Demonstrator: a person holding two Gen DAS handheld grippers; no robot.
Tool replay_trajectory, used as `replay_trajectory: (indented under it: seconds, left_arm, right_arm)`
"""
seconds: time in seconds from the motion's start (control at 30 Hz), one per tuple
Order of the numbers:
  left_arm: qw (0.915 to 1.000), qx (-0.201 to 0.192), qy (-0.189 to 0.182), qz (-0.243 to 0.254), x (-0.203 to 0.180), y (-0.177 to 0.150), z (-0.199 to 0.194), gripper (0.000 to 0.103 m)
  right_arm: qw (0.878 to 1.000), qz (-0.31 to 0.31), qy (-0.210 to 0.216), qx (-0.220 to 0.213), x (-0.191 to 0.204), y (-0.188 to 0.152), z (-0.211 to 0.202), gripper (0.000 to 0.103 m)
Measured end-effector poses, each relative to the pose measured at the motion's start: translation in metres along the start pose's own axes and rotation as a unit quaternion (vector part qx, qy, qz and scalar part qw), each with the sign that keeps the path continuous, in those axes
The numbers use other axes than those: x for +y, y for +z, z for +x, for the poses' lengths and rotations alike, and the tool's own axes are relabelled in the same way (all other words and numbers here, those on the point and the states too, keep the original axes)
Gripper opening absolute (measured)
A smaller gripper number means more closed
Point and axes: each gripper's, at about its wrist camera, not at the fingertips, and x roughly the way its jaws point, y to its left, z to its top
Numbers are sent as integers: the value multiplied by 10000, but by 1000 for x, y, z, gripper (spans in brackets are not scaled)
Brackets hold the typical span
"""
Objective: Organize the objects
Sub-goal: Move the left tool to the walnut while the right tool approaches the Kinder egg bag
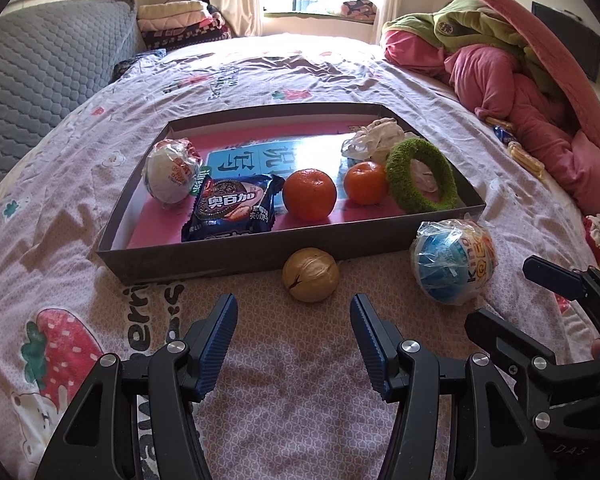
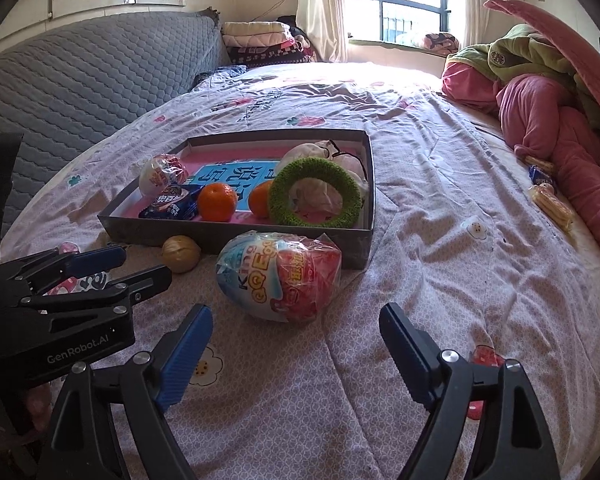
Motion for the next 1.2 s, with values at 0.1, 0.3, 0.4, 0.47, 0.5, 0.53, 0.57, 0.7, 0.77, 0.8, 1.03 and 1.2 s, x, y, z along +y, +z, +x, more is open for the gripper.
replay_trajectory:
  seconds: [0.1, 0.3, 0.4, 0.47, 0.5, 0.53, 0.57, 0.7, 0.77, 0.8, 1.03, 1.2]
  left_arm:
    - [10000, 36, -13, -10, 0, 1, 7, 60]
    - [9999, 64, -34, -81, 2, 7, 19, 60]
    - [9999, 88, -64, -113, 4, 9, 24, 60]
    - [9998, 106, -95, -119, 4, 10, 27, 60]
    - [9998, 107, -118, -129, 5, 11, 28, 60]
    - [9998, 106, -126, -131, 5, 11, 29, 60]
    - [9998, 112, -116, -117, 5, 12, 30, 60]
    - [9996, 127, -169, -193, 7, 15, 36, 60]
    - [9994, 136, -207, -227, 9, 17, 38, 60]
    - [9994, 139, -212, -233, 9, 17, 39, 60]
    - [9995, 114, -200, -210, 7, 16, 40, 57]
    - [9994, 93, -293, -186, 3, 15, 37, 34]
  right_arm:
    - [10000, 48, 27, 29, -3, 1, 5, 85]
    - [9999, 64, 61, 66, -7, 6, 18, 85]
    - [9999, 72, 102, 91, -7, 10, 24, 85]
    - [9998, 105, 164, 90, -8, 11, 28, 85]
    - [9997, 96, 189, 83, -7, 12, 30, 85]
    - [9998, 71, 191, 81, -7, 13, 32, 85]
    - [9998, 41, 184, 72, -6, 13, 33, 85]
    - [9998, -41, 192, 48, -3, 16, 39, 85]
    - [9998, -51, 204, 26, -3, 18, 41, 85]
    - [9998, -38, 195, 19, -3, 18, 42, 85]
    - [9993, 31, 359, 86, -2, 18, 52, 64]
    - [9995, -22, 311, 75, 0, 18, 52, 56]
